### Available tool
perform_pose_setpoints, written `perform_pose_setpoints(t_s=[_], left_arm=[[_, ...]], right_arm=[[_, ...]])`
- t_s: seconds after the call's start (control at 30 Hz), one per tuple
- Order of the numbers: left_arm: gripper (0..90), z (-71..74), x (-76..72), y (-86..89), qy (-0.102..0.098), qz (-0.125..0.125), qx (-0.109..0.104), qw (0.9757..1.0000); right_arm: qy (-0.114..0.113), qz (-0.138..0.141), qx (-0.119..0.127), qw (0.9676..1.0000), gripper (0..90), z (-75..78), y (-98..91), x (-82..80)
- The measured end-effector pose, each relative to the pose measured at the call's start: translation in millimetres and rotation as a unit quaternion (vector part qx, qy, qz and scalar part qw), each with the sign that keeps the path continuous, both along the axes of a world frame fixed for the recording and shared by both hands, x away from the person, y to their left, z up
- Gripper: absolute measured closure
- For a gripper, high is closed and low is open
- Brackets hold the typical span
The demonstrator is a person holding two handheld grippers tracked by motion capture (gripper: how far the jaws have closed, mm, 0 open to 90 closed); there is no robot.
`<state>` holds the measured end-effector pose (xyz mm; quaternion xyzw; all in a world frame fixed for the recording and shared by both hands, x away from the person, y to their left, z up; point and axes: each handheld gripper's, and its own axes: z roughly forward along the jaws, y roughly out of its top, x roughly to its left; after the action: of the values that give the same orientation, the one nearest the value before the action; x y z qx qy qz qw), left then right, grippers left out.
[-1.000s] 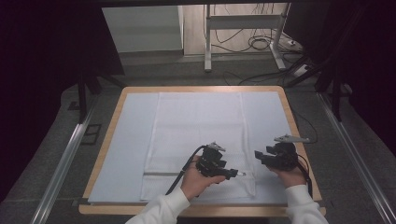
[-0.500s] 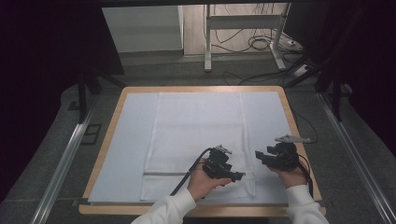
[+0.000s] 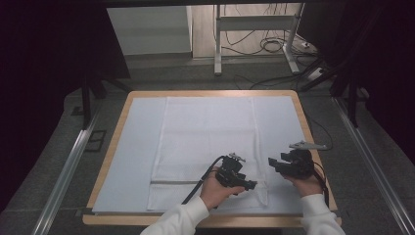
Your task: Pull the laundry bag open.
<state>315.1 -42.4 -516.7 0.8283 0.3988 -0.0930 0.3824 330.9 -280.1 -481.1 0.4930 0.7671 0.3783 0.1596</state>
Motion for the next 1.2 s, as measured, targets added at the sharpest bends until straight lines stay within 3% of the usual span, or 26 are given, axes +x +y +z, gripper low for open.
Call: perform_pose_setpoints(t_s=[0.5, 1.2], left_arm=[[54.0, -3.9, 0.8, -5.8, 0.018, -0.004, -0.004, 0.9998], [66.5, -5.6, 2.7, -13.5, 0.016, -0.001, 0.003, 0.9999]], right_arm=[[-0.001, 0.000, -0.001, 1.0000, 40.2, 0.6, 0.1, 0.1], [-0.001, -0.002, -0.001, 1.0000, 40.2, 0.7, -0.3, 0.7]])
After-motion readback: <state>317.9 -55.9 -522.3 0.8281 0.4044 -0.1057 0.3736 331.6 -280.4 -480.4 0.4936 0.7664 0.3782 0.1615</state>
